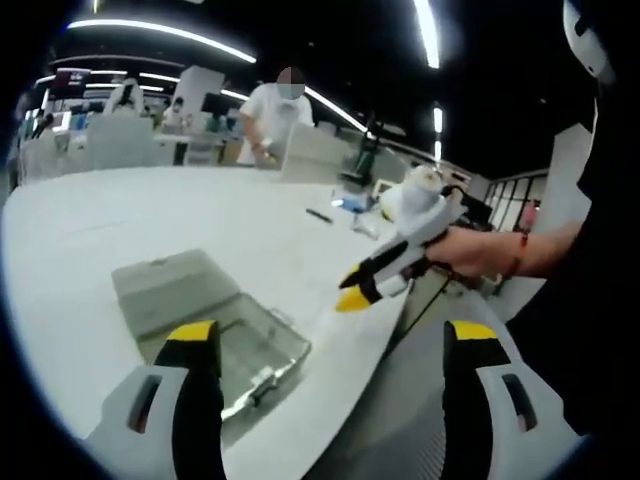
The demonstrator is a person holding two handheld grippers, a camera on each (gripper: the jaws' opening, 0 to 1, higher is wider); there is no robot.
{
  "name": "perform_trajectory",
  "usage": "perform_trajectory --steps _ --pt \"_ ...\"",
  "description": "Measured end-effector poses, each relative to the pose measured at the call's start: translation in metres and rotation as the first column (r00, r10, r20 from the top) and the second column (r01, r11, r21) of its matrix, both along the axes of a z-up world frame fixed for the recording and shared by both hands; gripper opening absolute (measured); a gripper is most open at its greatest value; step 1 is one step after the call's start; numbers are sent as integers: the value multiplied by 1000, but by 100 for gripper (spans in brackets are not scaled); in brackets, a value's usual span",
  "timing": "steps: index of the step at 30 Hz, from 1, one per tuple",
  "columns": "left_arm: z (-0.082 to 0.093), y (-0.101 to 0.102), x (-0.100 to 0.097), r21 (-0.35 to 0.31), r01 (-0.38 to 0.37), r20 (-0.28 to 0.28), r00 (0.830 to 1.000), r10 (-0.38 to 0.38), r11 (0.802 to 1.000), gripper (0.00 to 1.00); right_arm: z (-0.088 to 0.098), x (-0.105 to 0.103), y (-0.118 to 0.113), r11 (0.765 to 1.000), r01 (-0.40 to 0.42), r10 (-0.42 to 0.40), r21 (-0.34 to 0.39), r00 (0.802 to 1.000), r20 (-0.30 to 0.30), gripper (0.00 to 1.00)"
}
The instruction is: Insert the divider into the dual guide fixture by aligning both edges with the guide slots and pushing it downward to the bottom, including one-sided entry, uneven engagement, binding, and posture correction.
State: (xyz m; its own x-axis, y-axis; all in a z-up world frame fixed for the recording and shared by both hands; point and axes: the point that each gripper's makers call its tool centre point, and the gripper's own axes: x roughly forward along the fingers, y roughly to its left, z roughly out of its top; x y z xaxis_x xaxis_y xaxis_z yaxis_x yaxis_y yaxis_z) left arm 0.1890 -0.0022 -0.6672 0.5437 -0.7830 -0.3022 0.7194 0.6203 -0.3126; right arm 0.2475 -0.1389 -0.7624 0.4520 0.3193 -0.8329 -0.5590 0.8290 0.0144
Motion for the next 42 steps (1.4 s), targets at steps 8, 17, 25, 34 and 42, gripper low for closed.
perform_trajectory --steps 8,17,25,34,42 --pt "0 -2 -1 -8 6 -7 1000 -6 1000 89 11 -3 6 1000 -20 20 11 1000 22 28" --pt "3 0 5 -36 -24 -15 1000 24 999 88 15 -3 9 999 -39 39 7 999 33 28" --pt "4 3 10 -58 -67 -26 998 65 996 87 19 -6 19 998 -56 55 24 998 41 28" --pt "7 7 16 -96 -124 -40 992 121 988 85 27 -9 31 995 -87 85 43 995 57 28" --pt "3 9 20 -100 -160 -55 986 155 982 81 31 -11 42 990 -130 125 58 990 71 28"
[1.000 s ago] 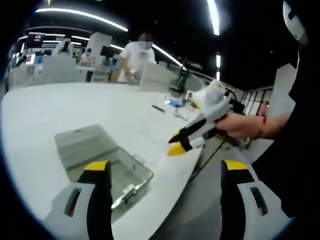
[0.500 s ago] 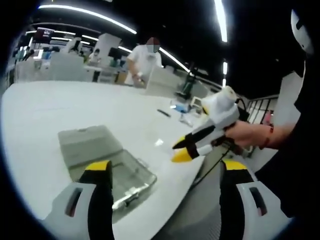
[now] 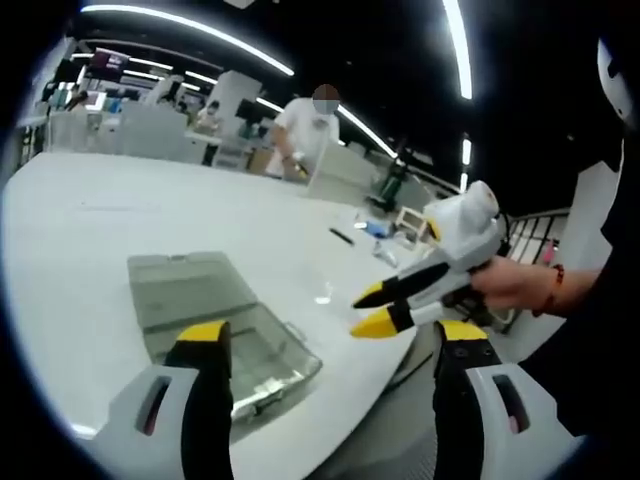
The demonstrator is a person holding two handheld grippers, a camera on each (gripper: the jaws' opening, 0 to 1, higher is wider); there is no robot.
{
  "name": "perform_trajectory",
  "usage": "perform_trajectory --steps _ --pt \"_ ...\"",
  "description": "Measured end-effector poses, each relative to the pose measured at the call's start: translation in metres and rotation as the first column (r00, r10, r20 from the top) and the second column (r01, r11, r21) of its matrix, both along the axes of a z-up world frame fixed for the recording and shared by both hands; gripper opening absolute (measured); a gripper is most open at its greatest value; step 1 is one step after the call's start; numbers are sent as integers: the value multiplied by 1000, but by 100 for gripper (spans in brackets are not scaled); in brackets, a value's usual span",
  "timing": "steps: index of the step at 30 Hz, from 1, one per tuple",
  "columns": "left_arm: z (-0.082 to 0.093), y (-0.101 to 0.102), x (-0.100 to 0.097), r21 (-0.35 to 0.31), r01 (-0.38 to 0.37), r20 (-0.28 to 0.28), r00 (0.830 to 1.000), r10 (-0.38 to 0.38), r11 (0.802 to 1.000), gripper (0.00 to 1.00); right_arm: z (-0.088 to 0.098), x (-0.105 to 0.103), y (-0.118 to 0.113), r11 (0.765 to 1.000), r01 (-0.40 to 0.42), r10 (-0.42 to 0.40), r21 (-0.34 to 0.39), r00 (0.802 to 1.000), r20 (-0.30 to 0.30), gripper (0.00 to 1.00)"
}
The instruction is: Insert the divider into the dual guide fixture by aligning both edges with the guide slots and pushing it downward to the bottom, including one-sided entry, uneven engagement, binding, and posture correction.
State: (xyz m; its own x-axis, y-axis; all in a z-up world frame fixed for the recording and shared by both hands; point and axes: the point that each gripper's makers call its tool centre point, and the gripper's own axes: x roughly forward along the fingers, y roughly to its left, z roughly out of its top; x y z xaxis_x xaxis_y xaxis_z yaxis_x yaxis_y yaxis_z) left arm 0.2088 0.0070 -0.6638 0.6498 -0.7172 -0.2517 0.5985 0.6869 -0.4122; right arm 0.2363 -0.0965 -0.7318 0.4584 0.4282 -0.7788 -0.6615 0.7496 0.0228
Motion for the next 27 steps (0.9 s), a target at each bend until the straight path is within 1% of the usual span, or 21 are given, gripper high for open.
perform_trajectory --steps 9,14,18,20,24,27 --pt "-1 0 3 -11 -10 -11 1000 10 1000 79 5 -3 15 999 -41 40 18 999 15 28" --pt "0 3 7 -26 -38 -17 999 38 999 78 8 -5 22 997 -64 64 30 998 18 28" --pt "2 3 8 -49 -41 -28 999 39 998 73 13 -5 27 996 -79 78 52 997 24 28" --pt "3 3 9 -69 -45 -32 999 42 997 72 15 -5 31 994 -87 85 62 996 25 28" --pt "5 2 11 -85 -52 -37 998 49 995 69 19 -6 36 993 -104 102 63 994 40 28" --pt "5 0 11 -98 -42 -44 998 38 994 63 21 -8 40 991 -111 108 72 993 41 28"
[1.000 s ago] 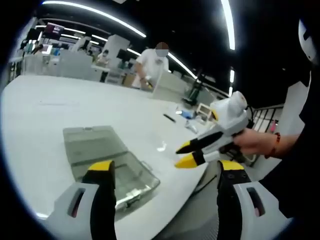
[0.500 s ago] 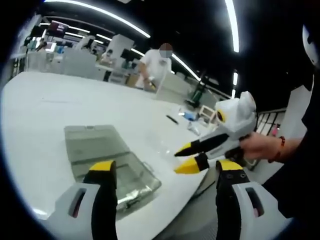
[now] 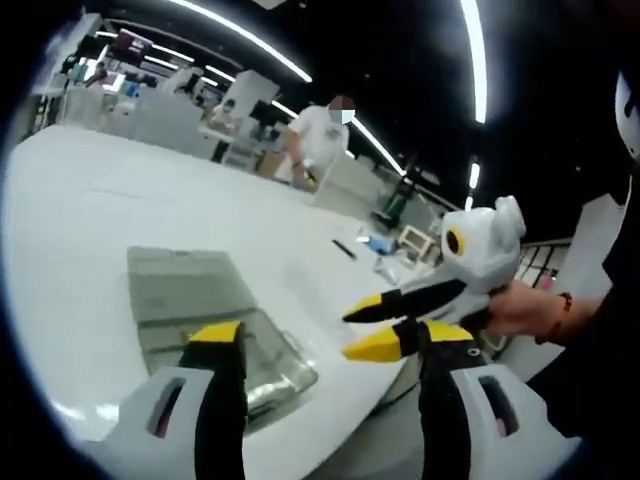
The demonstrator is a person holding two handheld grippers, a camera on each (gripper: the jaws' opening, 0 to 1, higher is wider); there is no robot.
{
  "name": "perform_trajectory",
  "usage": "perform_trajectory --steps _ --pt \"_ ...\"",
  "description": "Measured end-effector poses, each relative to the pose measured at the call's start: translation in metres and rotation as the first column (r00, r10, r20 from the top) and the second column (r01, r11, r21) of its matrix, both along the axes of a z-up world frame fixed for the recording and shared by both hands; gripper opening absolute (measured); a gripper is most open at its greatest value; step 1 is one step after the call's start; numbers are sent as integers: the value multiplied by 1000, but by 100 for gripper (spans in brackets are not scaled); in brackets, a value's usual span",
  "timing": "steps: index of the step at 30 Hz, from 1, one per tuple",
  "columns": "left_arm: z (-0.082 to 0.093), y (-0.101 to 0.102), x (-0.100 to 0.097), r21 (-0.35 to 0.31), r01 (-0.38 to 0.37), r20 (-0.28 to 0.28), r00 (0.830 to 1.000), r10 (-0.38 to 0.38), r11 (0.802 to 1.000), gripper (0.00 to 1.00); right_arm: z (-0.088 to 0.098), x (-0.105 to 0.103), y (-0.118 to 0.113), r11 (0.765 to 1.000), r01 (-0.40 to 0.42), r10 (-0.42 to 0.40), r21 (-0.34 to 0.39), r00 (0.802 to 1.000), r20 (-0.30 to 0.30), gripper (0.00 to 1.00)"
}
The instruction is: Insert the divider into the dual guide fixture by aligning both edges with the guide slots and pushing it downward to the bottom, including one-sided entry, uneven engagement, binding, and posture correction.
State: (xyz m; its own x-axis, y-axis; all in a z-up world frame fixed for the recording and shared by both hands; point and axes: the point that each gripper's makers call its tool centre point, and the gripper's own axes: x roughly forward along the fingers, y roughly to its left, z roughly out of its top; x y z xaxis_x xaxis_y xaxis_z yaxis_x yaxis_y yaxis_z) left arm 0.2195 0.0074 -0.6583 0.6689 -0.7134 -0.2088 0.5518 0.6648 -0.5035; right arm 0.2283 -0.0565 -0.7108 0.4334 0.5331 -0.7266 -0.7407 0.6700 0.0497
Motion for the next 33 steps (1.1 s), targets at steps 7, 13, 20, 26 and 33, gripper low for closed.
perform_trajectory --steps 7,13,20,26,33 --pt "-2 1 3 -22 -14 -30 999 13 1000 54 0 -6 6 1000 -28 28 1 1000 -1 28" --pt "-4 1 4 -19 -18 -38 999 17 1000 51 3 -8 9 999 -42 42 2 999 3 28" --pt "-5 2 4 -24 -22 -44 999 21 999 48 7 -10 17 998 -55 54 8 998 14 28" --pt "-5 3 5 -34 -25 -59 998 23 999 46 8 -14 20 997 -72 72 5 997 17 28" --pt "-7 2 6 -52 -29 -79 997 25 998 42 8 -15 19 996 -86 87 -13 996 32 28"
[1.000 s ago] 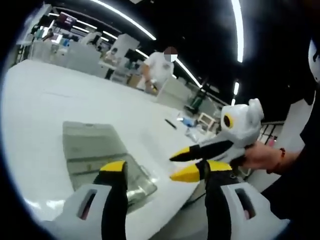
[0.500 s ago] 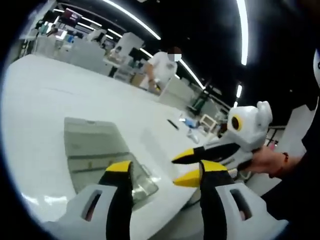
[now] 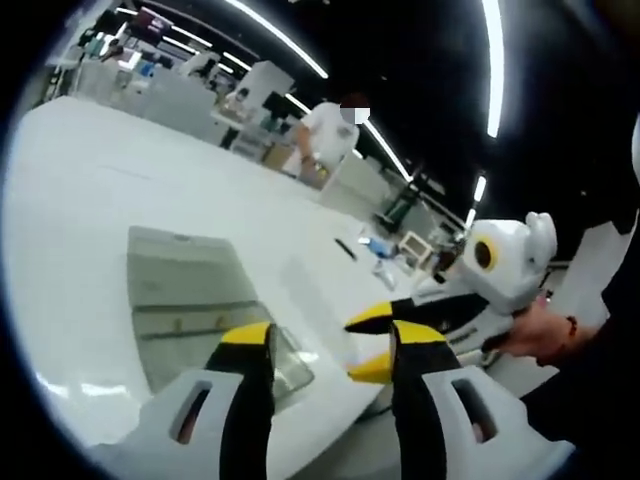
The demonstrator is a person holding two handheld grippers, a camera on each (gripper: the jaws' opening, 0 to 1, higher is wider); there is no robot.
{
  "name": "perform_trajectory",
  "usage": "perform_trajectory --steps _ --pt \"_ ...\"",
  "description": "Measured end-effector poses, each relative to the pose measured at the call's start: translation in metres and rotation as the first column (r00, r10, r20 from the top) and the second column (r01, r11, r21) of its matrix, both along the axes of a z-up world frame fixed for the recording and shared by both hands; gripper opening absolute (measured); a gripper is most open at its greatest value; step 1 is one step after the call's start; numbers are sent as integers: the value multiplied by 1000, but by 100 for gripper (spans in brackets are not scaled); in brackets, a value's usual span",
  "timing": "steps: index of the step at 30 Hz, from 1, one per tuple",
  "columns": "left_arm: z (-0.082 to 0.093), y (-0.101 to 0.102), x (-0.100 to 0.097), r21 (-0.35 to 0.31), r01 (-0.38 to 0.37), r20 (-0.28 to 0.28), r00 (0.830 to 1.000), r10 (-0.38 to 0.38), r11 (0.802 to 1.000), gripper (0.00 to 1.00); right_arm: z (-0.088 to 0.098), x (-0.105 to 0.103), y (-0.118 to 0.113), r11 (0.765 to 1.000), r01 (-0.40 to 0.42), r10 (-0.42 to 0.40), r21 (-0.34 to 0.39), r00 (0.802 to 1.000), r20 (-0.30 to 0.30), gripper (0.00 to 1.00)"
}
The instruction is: Insert the divider into the dual guide fixture by aligning both edges with the guide slots and pushing it downward to the bottom, including one-sided entry, uneven engagement, binding, and posture correction.
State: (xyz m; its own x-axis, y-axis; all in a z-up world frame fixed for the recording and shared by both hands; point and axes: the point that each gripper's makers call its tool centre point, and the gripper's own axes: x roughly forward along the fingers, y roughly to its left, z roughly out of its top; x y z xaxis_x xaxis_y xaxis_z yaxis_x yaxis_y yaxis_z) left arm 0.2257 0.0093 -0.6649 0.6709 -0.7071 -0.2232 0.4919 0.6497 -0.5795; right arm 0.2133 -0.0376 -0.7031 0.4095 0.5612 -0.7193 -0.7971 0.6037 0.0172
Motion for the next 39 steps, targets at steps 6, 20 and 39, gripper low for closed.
perform_trajectory --steps 6,20,39 --pt "-1 0 3 -39 -13 -32 999 12 999 37 -1 0 0 1000 -5 5 -4 1000 -3 28" --pt "1 8 10 -127 -87 -72 994 79 988 26 3 -5 10 1000 -21 21 23 1000 0 28" --pt "0 23 16 -218 -184 -139 978 156 958 8 8 -11 24 997 -64 63 44 998 9 28"
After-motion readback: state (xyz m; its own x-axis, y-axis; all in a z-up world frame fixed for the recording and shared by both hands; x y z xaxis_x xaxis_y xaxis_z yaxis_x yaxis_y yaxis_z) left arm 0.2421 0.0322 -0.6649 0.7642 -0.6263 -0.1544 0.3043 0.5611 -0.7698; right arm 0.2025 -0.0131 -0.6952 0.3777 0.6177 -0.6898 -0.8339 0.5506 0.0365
